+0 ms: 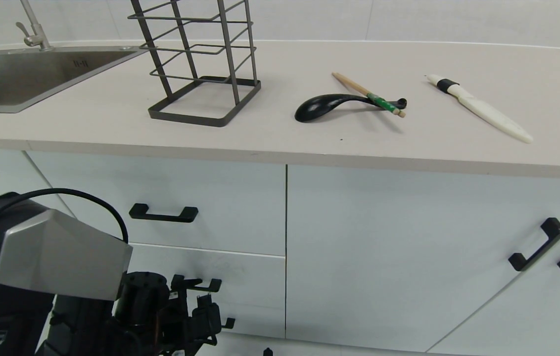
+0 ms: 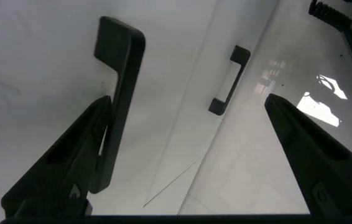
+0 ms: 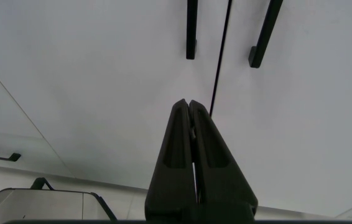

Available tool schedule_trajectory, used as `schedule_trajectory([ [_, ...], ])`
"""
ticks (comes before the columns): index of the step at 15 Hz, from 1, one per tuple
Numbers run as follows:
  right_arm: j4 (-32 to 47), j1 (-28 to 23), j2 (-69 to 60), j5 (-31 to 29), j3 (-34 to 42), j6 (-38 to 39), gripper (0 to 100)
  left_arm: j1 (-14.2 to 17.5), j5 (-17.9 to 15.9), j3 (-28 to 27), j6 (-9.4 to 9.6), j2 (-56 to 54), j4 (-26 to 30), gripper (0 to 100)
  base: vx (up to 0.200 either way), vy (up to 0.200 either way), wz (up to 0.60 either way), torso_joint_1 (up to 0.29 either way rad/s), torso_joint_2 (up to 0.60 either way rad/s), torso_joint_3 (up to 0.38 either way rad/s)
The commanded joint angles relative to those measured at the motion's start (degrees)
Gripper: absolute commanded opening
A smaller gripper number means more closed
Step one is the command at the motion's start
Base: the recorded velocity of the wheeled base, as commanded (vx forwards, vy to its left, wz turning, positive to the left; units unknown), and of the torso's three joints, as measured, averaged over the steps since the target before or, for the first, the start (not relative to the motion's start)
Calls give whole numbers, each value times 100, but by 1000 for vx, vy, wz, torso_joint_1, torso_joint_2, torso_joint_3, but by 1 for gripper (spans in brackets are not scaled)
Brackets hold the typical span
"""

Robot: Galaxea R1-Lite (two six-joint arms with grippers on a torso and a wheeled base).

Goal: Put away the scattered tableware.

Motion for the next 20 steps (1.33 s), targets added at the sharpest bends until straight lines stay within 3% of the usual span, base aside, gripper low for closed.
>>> schedule_trajectory([
  [1, -1, 4, 7, 2, 0, -2, 0, -1, 3, -19, -9, 102, 5, 100, 0, 0, 0, 0, 0, 0],
  [6, -1, 4, 7, 2, 0, -2, 0, -1, 3, -89, -18, 260, 5, 100, 0, 0, 0, 0, 0, 0],
  [9, -1, 4, 7, 2, 0, -2, 0, -18, -15, -432, -141, 286, 111, 100, 0, 0, 0, 0, 0, 0],
  [12, -1, 4, 7, 2, 0, -2, 0, -27, -32, -300, -141, 304, 260, 100, 0, 0, 0, 0, 0, 0],
  [15, -1, 4, 7, 2, 0, -2, 0, -27, -32, 315, -141, 189, 181, 100, 0, 0, 0, 0, 0, 0],
  [20, -1, 4, 7, 2, 0, -2, 0, -45, -41, 623, -141, -338, 172, 100, 0, 0, 0, 0, 0, 0],
])
